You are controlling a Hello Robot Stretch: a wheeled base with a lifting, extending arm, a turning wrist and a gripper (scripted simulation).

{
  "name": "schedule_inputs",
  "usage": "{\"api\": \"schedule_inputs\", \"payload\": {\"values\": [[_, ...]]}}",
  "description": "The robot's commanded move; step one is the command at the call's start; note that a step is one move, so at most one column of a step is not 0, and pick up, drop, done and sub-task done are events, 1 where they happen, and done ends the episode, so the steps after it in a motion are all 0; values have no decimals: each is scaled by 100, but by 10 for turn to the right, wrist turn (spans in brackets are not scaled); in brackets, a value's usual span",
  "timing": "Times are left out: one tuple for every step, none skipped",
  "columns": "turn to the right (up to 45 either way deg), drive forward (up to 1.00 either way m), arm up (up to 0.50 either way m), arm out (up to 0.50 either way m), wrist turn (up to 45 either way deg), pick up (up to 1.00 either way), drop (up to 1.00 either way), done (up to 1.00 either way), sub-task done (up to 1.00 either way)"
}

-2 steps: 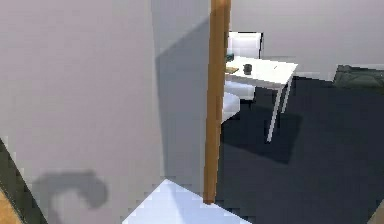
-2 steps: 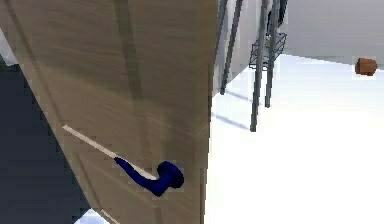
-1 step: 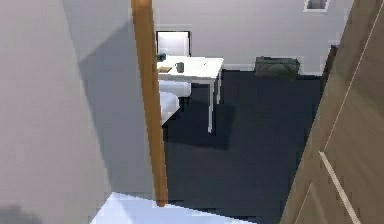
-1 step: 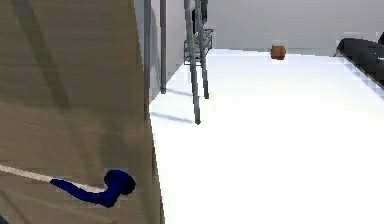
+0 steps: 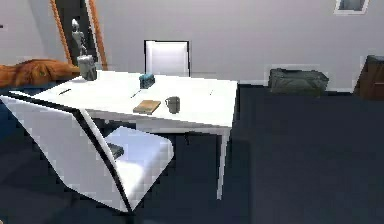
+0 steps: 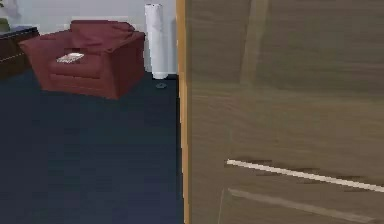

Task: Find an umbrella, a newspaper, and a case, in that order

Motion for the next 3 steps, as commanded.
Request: {"api": "schedule_inputs", "payload": {"values": [[210, 0, 0, 0, 0, 0, 0, 0, 0], [0, 10, 0, 0, 0, 0, 0, 0, 0], [-180, 0, 0, 0, 0, 0, 0, 0, 0]]}}
